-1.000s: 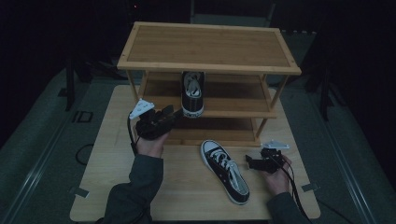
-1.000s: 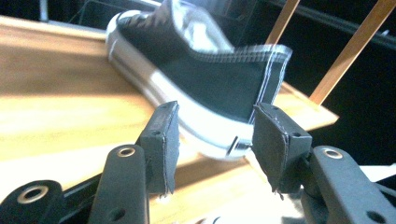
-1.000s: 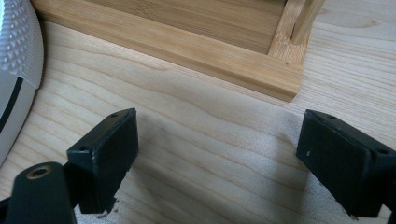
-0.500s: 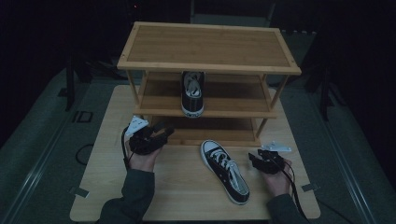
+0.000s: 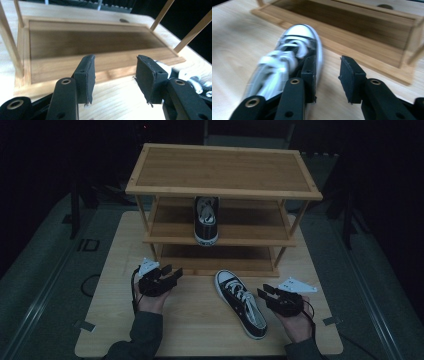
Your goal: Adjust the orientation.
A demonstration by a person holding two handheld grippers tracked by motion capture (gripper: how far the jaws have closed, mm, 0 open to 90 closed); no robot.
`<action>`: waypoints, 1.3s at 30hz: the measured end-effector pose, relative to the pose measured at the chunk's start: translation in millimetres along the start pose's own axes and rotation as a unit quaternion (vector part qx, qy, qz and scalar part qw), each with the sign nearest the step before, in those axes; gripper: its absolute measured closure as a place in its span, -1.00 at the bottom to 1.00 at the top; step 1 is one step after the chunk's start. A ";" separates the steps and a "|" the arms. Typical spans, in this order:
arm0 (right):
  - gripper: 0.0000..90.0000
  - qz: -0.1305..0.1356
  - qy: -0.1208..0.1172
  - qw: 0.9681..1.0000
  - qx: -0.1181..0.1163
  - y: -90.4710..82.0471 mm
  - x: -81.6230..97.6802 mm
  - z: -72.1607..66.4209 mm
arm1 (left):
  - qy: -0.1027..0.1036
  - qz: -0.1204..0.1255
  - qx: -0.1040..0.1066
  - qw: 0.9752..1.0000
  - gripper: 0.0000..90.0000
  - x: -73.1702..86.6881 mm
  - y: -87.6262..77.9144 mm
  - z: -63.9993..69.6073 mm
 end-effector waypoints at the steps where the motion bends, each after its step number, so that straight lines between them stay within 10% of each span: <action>1: 0.53 0.000 -0.002 1.000 -0.013 -3.4 -0.2 -6.7 | 0.000 -0.005 -0.003 1.000 0.12 3.5 0.1 -2.4; 8: 0.54 -0.012 -0.002 0.999 -0.051 -3.8 -0.6 -21.9 | -0.002 -0.014 -0.015 1.000 0.11 10.3 0.1 -10.8; 22: 0.77 -0.082 -0.014 0.995 -0.054 17.1 10.3 -24.6 | -0.004 -0.016 -0.017 1.000 0.10 11.9 1.1 -11.5; 39: 0.97 -0.107 0.097 0.988 -0.063 20.9 7.5 -20.7 | -0.009 -0.023 -0.026 0.999 0.10 19.2 6.7 -19.3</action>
Point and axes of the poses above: each handheld gripper's, and its own axes: y roughly forward along the jaws, x roughly out of its underside, z roughly to its right, the point moved 3 cm from there along y, roughly forward along the jaws, and after that the axes turned 9 degrees about z, right-handed, at the moved point
